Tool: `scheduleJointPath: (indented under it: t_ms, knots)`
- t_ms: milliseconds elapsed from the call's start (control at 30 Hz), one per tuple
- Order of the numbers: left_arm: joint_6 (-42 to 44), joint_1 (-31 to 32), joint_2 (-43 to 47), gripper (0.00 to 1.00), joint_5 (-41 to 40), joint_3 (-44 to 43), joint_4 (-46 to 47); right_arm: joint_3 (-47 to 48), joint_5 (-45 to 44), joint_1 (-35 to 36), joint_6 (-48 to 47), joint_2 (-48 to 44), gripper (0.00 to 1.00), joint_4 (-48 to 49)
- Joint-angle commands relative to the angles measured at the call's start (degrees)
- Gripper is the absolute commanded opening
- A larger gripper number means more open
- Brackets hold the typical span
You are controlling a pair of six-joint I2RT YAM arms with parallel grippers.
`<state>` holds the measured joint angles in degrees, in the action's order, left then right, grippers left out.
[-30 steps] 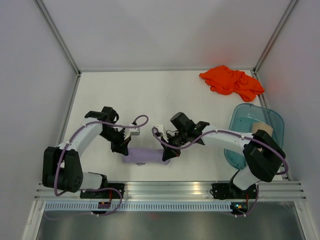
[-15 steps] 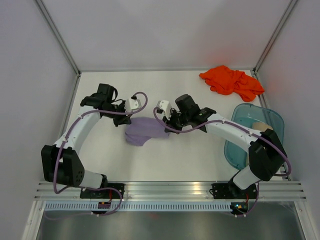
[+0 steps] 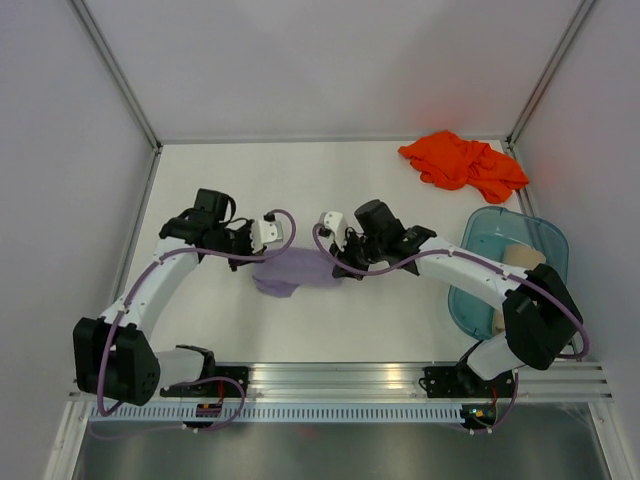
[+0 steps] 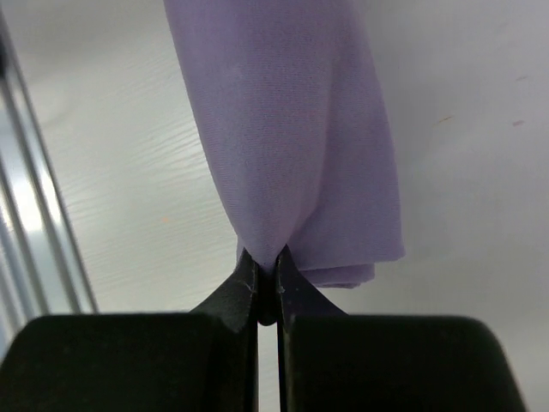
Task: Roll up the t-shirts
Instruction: Roll the tshirt
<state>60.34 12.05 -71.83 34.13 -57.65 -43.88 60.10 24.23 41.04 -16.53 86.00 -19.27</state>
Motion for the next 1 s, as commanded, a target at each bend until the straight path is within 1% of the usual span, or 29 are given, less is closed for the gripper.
scheduleJointPath:
  t_ms: [0, 33, 67, 167, 200, 300, 367, 433, 533, 567, 600, 633, 667, 700, 733, 767, 800, 833, 867, 900, 933, 967]
  knots:
    - [2.24, -0.27, -0.76, 0.02, 3.83, 1.31, -9.71, -5.23, 11.18, 0.27, 6.41, -0.13, 0.00, 0.54]
    - [2.42, -0.71, -2.85, 0.02, 5.32, 0.61, -13.22, -6.21, 12.50, 0.45, 6.86, -0.13, 0.00, 0.98]
    - [3.64, -1.15, -3.92, 0.02, 8.12, 0.43, -18.82, -7.18, 13.38, 0.62, 7.04, -0.04, 0.00, 1.16]
    - [6.98, -2.03, -7.96, 0.02, 9.90, 1.92, -25.19, -9.73, 18.38, 0.89, 7.22, 1.62, 0.00, 1.08]
    - [7.08, -2.21, -8.75, 0.02, 9.64, 2.62, -25.12, -10.00, 21.44, 0.97, 7.39, 2.15, 0.00, 1.25]
    - [7.69, -3.00, -9.38, 0.02, 9.20, 4.39, -24.41, -8.60, 23.49, 0.80, 6.52, 4.09, 0.00, -0.77]
    - [7.87, -3.00, -9.90, 0.02, 9.38, 4.65, -24.50, -7.98, 26.82, 0.63, 5.64, 5.31, 0.00, -2.08]
    - [7.43, -3.00, -11.04, 0.02, 9.46, 5.00, -24.41, -7.89, 28.94, 0.45, 6.34, 7.50, 0.00, -1.30]
    - [4.10, -3.18, -15.60, 0.02, 9.72, 4.13, -24.32, -6.66, 29.64, -0.16, 7.39, 10.84, 0.00, -1.13]
    - [3.65, -4.22, -18.92, 0.02, 10.08, 3.77, -24.50, -6.22, 29.91, -1.30, 8.09, 11.47, 0.02, -0.78]
    - [3.47, -5.19, -20.44, 0.02, 10.69, 2.90, -24.68, -5.96, 29.30, -1.92, 8.62, 12.43, 0.06, -0.25]
    - [3.82, -6.16, -21.76, 0.02, 12.09, 2.28, -24.76, -5.61, 27.90, -2.53, 9.23, 12.96, 0.14, 0.54]
    - [4.00, -6.95, -23.25, 0.02, 12.19, 1.58, -24.68, -4.65, 27.11, -3.93, 9.67, 13.40, 0.17, 0.63]
    - [3.74, -7.48, -25.79, 0.02, 12.01, -0.17, -24.59, -4.03, 26.14, -4.73, 10.46, 13.76, 0.21, 0.98]
    - [2.87, -7.57, -27.12, 0.02, 11.06, -1.14, -23.89, -3.67, 25.18, -5.35, 11.51, 13.93, 0.29, 2.12]
    - [2.16, -7.57, -27.91, 0.02, 10.70, -1.85, -23.45, -3.50, 24.47, -6.83, 12.13, 13.76, 0.31, 2.65]
    - [1.63, -7.57, -29.14, 0.02, 10.52, -2.99, -23.36, -3.23, 23.16, -7.37, 12.14, 13.32, 0.35, 2.74]
    - [1.45, -7.57, -29.41, 0.02, 10.61, -3.26, -23.10, -2.97, 21.58, -8.07, 11.36, 11.67, 0.42, 1.26]
    - [1.19, -7.57, -29.77, 0.02, 10.52, -3.78, -22.92, -2.53, 18.26, -8.08, 8.91, 10.61, 0.44, 0.29]
    - [0.84, -7.57, -29.94, 0.02, 10.43, -3.87, -22.83, -2.44, 16.83, -8.08, 8.28, 7.72, 0.47, -0.41]
    - [0.84, -7.57, -30.29, 0.02, 10.43, -3.88, -22.74, -2.44, 15.51, -7.99, 7.75, 6.04, 0.60, -0.68]
    - [0.84, -7.57, -30.47, 0.02, 10.43, -3.88, -22.66, -2.96, 14.02, -7.82, 7.14, 4.29, 0.65, -0.34]
